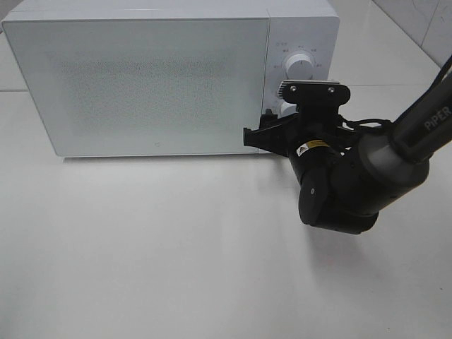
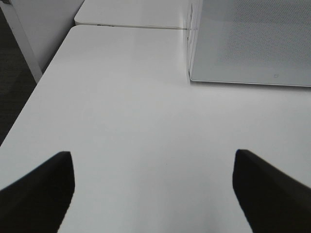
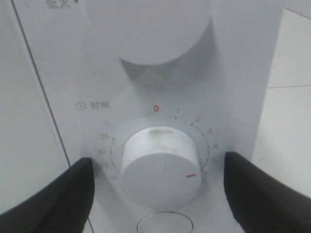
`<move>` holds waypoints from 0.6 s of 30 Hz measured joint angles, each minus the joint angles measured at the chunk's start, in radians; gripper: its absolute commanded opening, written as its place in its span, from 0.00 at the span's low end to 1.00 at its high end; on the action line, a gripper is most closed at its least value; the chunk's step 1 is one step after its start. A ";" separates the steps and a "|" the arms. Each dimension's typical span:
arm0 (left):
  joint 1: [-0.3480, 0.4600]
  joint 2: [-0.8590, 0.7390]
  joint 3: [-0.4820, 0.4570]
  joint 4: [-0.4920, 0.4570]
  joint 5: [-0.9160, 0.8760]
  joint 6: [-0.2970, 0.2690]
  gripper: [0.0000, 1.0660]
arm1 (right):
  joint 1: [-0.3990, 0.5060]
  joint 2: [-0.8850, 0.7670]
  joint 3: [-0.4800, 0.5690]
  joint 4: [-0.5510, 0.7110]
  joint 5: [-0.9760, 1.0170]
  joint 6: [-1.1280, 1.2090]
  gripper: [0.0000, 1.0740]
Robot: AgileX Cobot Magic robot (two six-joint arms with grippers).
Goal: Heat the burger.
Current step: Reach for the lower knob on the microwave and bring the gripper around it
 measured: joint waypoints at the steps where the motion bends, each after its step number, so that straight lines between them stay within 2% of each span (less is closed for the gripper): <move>1: 0.000 0.000 0.000 0.000 0.000 0.000 0.79 | 0.000 -0.007 0.000 0.001 0.002 -0.003 0.65; 7: 0.000 0.000 0.000 0.000 0.000 0.000 0.79 | 0.000 -0.013 0.000 0.002 0.001 -0.009 0.64; 9: 0.000 0.000 0.000 0.000 0.000 0.000 0.79 | 0.000 -0.013 0.000 0.002 0.002 -0.010 0.58; 10: 0.000 0.000 0.000 0.000 0.000 0.000 0.79 | 0.000 -0.013 0.000 0.002 0.002 -0.010 0.58; 11: 0.000 0.000 0.000 0.000 0.000 0.000 0.79 | 0.000 -0.013 0.000 0.002 0.002 -0.010 0.50; 12: 0.000 0.000 0.000 0.000 0.000 0.000 0.79 | 0.000 -0.013 0.000 0.002 0.002 -0.010 0.50; 13: 0.000 0.000 0.000 0.000 0.000 0.000 0.79 | 0.000 -0.013 0.000 0.003 0.002 -0.010 0.37; 14: 0.000 0.000 0.000 0.000 0.000 0.000 0.79 | 0.000 -0.013 0.000 0.003 0.002 -0.010 0.30; 15: 0.000 0.000 0.000 0.000 0.000 0.000 0.79 | 0.000 -0.013 0.000 0.003 0.002 -0.010 0.30; 16: 0.000 0.000 0.000 0.000 0.000 0.000 0.79 | 0.000 -0.013 0.000 0.007 0.003 -0.010 0.16; 17: 0.000 0.000 0.000 0.000 0.000 0.000 0.79 | 0.000 -0.013 0.000 0.007 0.003 -0.010 0.16; 18: 0.000 0.000 0.000 0.000 0.000 0.000 0.79 | 0.000 -0.013 0.000 0.007 0.003 -0.010 0.10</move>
